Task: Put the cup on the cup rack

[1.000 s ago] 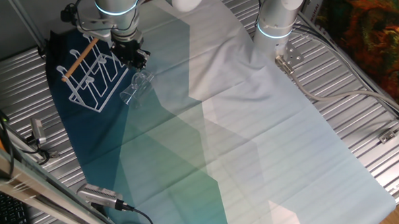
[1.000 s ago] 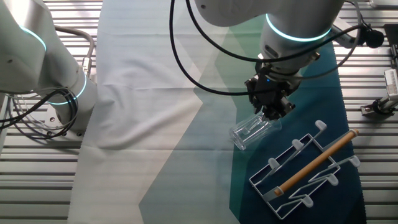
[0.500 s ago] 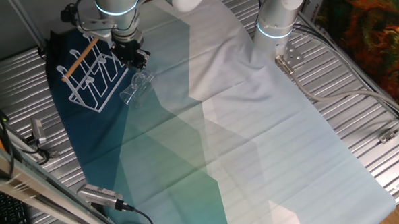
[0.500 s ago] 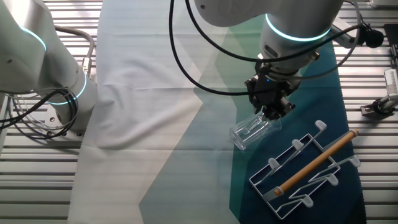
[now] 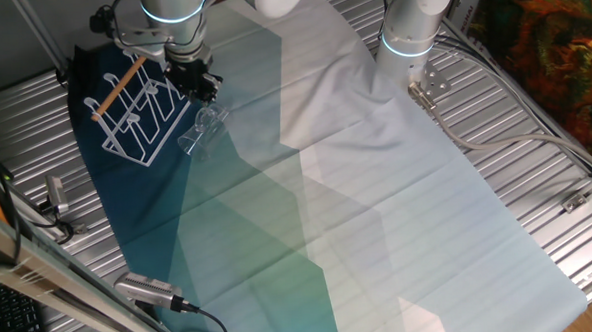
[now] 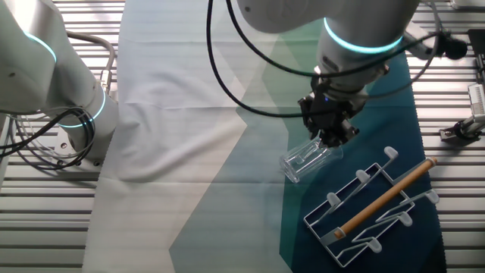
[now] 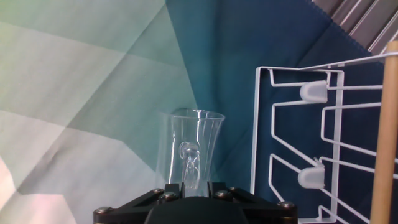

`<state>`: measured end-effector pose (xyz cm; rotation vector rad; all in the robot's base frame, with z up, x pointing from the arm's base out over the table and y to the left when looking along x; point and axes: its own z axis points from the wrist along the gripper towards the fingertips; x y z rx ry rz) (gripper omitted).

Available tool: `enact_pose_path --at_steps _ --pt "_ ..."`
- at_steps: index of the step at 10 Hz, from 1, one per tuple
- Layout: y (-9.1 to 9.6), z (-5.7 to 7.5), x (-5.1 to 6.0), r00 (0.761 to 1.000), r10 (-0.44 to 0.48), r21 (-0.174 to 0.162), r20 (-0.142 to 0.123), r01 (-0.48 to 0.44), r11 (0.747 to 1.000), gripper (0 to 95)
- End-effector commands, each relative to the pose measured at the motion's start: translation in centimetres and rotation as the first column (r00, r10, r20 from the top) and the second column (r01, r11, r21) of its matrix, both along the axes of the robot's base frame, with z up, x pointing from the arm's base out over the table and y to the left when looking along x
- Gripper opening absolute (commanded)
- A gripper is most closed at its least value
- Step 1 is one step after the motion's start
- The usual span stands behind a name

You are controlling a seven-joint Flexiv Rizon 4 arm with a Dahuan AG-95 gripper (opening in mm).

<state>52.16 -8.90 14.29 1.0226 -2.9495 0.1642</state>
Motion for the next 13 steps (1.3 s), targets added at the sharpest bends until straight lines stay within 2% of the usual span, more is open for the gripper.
enact_pose_path --at_steps 1,4,7,13 --pt "0.0 -0.6 0.0 0.984 -0.175 0.054 -0.042 0.177 0.983 19.0" --pt "0.2 -0.2 -0.2 0.98 -0.194 0.068 -0.04 0.196 0.978 19.0" --pt "0.4 0.5 -0.6 0.98 -0.196 0.067 -0.043 0.199 0.978 19.0" --pt "0.2 -0.5 -1.8 0.982 -0.184 0.085 -0.029 0.186 0.979 19.0"
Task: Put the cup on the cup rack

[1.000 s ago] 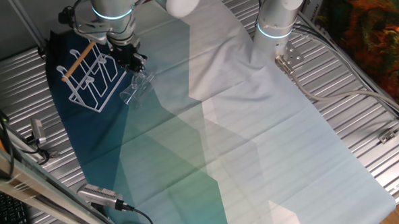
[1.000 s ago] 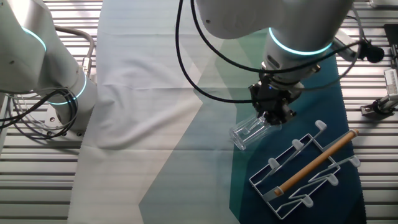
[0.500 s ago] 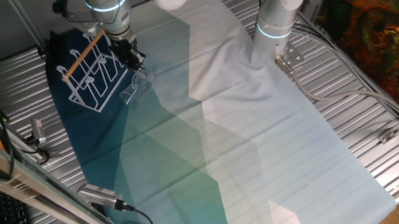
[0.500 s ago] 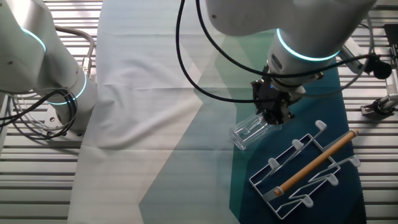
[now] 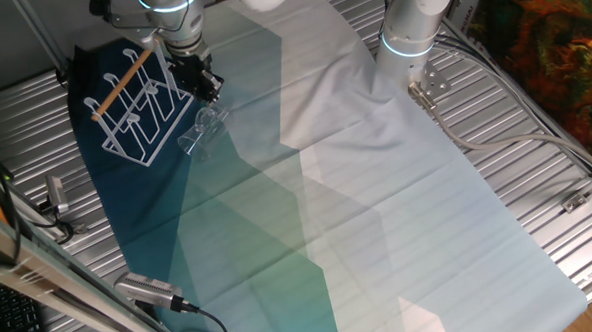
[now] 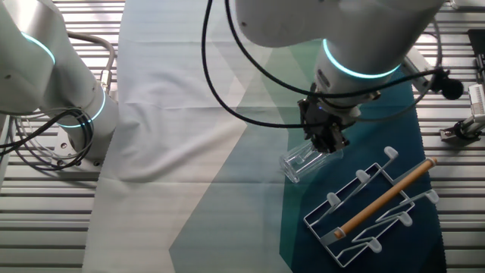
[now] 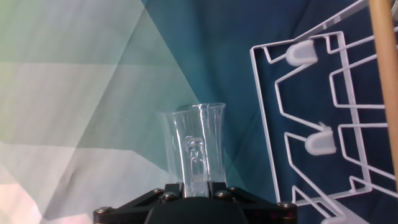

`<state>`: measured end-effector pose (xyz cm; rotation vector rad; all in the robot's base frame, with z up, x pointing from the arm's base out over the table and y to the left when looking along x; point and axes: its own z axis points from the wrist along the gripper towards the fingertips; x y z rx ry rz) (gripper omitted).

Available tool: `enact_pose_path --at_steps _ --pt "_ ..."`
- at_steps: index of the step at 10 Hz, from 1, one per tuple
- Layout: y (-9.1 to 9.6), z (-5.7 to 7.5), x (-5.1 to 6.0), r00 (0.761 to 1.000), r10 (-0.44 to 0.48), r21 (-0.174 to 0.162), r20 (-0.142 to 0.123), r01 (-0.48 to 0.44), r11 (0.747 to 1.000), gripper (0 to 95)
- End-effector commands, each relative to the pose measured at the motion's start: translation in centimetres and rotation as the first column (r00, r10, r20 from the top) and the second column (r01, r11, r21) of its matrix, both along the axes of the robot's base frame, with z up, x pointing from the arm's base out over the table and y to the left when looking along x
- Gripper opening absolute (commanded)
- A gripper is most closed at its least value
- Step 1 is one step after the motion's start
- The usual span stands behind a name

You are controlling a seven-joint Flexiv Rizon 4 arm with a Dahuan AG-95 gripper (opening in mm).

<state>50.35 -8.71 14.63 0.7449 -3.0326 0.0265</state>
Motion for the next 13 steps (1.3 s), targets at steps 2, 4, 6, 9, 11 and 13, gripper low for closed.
enact_pose_path --at_steps 2,4,6,9,11,13 --pt "-0.01 -0.96 -0.34 1.0 0.008 0.011 0.016 -0.008 1.0 19.0" --pt "-0.01 -0.98 -0.38 0.999 0.022 0.017 0.034 -0.022 1.0 19.0" --pt "-0.01 -0.98 -0.39 0.998 0.033 0.026 0.049 -0.035 0.999 19.0" --pt "-0.04 -1.08 -0.33 0.997 0.044 0.035 0.071 -0.046 0.998 19.0" --pt "-0.15 -1.42 -0.14 0.994 0.061 0.046 0.088 -0.065 0.997 19.0" --pt "-0.18 -1.35 0.35 0.993 0.073 0.048 0.098 -0.078 0.996 19.0"
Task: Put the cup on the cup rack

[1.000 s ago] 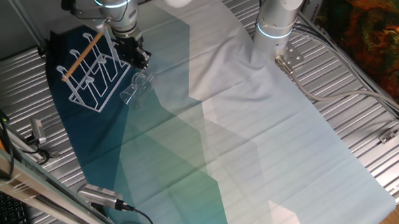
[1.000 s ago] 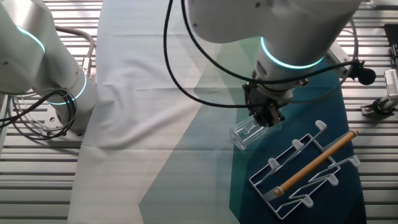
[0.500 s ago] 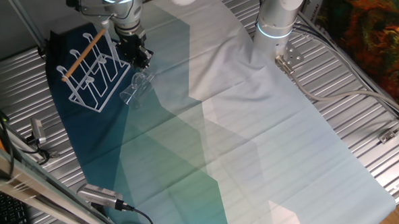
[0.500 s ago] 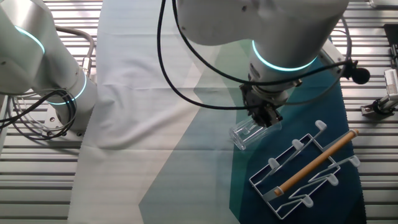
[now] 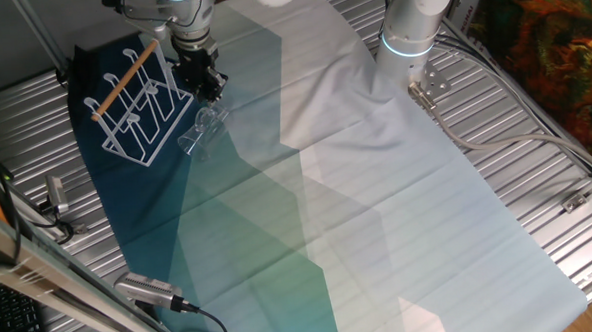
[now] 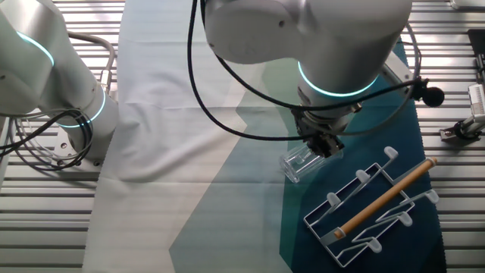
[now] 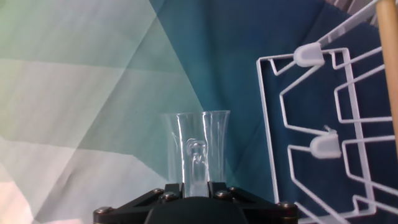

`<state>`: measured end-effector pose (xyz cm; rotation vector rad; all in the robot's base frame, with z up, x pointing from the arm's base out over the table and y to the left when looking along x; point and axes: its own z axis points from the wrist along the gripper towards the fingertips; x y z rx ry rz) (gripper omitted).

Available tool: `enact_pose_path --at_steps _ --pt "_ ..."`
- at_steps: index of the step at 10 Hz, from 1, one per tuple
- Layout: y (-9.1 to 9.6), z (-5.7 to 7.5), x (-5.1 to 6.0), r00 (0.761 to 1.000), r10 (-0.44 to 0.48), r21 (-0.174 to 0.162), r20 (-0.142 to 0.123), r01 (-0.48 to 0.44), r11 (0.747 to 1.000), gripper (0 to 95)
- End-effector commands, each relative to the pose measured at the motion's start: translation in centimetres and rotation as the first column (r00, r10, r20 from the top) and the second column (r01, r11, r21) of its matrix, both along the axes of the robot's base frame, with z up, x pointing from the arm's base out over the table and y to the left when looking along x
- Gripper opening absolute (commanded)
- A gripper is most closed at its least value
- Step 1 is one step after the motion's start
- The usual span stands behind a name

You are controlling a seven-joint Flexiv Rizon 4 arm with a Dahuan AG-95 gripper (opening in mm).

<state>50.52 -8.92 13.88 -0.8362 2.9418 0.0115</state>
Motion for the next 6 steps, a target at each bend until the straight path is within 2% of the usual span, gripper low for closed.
enact_pose_path --at_steps 1,6 --pt "0.03 -0.62 0.28 1.0 0.005 0.014 0.012 -0.005 1.0 19.0" --pt "-0.14 -1.19 0.77 1.0 0.01 0.026 0.028 -0.011 1.0 19.0"
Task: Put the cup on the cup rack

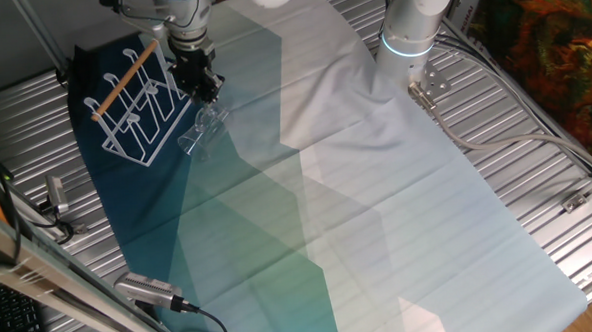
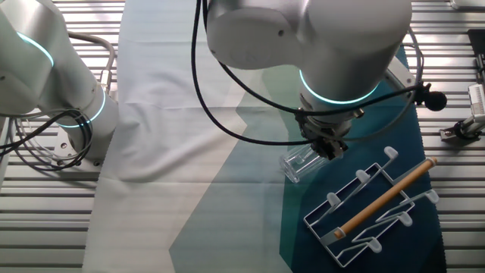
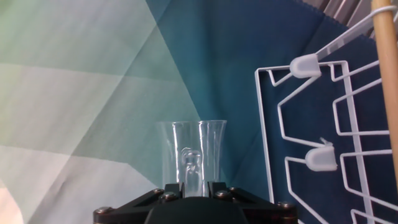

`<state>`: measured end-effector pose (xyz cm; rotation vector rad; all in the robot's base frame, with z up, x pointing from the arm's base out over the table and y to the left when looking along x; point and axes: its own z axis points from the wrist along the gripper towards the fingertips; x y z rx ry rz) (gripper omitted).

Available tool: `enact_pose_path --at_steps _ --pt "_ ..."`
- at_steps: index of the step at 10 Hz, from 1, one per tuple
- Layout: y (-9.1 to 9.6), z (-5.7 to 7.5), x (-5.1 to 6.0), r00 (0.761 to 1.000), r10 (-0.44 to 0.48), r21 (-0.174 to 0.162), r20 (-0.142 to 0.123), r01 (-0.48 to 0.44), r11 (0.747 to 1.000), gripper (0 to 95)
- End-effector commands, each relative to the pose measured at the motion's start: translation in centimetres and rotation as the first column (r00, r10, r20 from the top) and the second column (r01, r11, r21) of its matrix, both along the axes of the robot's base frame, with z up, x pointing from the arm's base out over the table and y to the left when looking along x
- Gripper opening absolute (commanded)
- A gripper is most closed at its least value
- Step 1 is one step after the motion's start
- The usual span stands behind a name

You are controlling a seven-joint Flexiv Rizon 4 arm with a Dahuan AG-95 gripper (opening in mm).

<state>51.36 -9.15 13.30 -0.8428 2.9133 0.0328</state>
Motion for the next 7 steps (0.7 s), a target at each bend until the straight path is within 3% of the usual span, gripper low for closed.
enact_pose_path --at_steps 1,7 --pt "0.08 -0.62 -0.07 1.0 0.0 0.006 0.009 0.0 1.0 19.0" --pt "0.07 -0.7 -0.19 0.999 -0.003 0.028 0.033 0.002 1.0 19.0"
